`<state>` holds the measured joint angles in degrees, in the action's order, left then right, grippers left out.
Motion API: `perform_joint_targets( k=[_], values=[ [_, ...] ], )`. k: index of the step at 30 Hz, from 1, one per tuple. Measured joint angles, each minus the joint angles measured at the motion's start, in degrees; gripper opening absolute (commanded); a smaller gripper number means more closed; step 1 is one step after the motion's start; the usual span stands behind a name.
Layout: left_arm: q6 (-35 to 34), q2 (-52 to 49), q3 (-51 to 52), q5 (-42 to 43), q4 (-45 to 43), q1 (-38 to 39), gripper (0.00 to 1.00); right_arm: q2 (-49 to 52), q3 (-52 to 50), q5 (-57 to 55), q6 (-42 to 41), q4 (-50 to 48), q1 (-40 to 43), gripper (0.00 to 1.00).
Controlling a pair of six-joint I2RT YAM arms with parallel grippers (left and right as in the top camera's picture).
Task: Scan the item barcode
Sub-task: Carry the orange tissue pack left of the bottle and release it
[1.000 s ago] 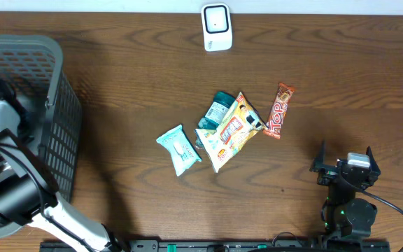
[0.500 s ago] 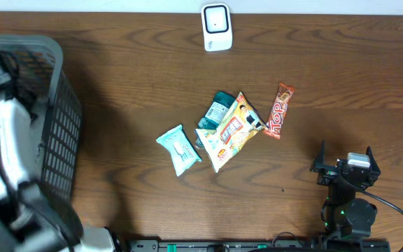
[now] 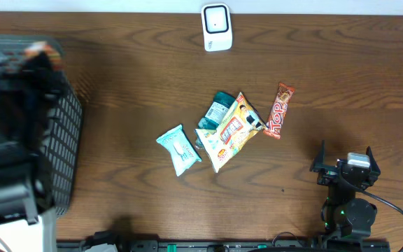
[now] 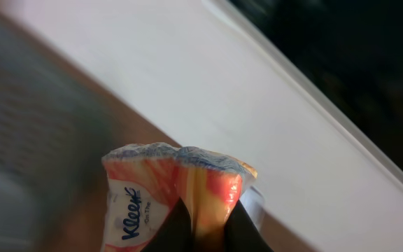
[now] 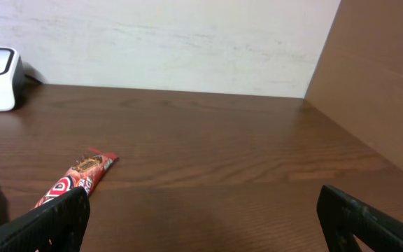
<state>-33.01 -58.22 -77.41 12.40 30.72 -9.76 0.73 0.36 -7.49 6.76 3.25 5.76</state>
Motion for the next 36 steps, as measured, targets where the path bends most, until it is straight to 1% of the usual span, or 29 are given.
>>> perform_joint_targets(
  k=[2,5,8,11,14,18,22,25,26,27,28,30,31,32,36],
  values=[
    [1.11,-0.13,0.02,1.22,0.02,6.80,0.07,0.00,0.00,0.00,0.00,0.00,0.00,0.99],
    [4.57,-2.58,0.02,0.37,1.44,17.49,0.07,0.00,0.00,0.00,0.00,0.00,0.00,0.99],
    [7.04,-8.00,0.02,-6.05,5.11,26.34,0.07,0.00,0.00,-0.02,0.00,0.00,0.00,0.99],
    [8.28,-16.02,0.04,-14.29,6.51,31.82,0.08,0.00,0.00,0.00,0.00,0.00,0.00,0.99],
    [8.92,-25.11,0.07,-19.10,6.08,34.14,0.08,0.00,0.00,0.00,0.00,0.00,0.00,0.99],
    [7.56,-36.41,0.15,-21.92,4.90,34.80,0.07,0.00,0.00,0.00,0.00,0.00,0.00,0.99],
    [4.55,-45.20,0.22,-21.24,3.41,34.77,0.08,0.00,0.00,0.00,0.00,0.00,0.00,0.99],
    [3.48,-48.98,0.26,-17.99,2.14,34.80,0.08,0.00,0.00,0.00,0.02,0.02,0.00,0.99],
    [3.17,-49.51,0.26,-17.07,1.86,34.80,0.17,0.00,0.00,0.00,0.00,0.00,0.00,0.99],
    [3.10,-49.79,0.28,-16.35,1.70,34.82,0.36,0.00,0.00,0.00,0.00,0.00,0.00,0.99],
    [3.10,-49.81,0.31,-15.69,1.55,34.84,0.61,0.00,0.00,0.00,0.00,0.00,0.00,0.99],
    [2.99,-49.68,0.31,-14.86,1.01,34.86,0.89,0.00,0.00,0.00,0.00,0.00,0.00,0.99],
    [3.06,-49.59,0.31,-14.43,0.94,34.88,1.00,0.00,0.00,0.00,0.00,0.00,0.00,0.99],
    [3.26,-49.55,0.31,-14.12,1.01,34.88,0.98,0.00,0.00,0.00,0.00,0.00,0.00,0.99],
    [4.68,-47.95,0.31,-13.66,1.90,34.88,0.98,0.00,0.00,0.00,0.00,0.00,0.00,0.99]
  ],
)
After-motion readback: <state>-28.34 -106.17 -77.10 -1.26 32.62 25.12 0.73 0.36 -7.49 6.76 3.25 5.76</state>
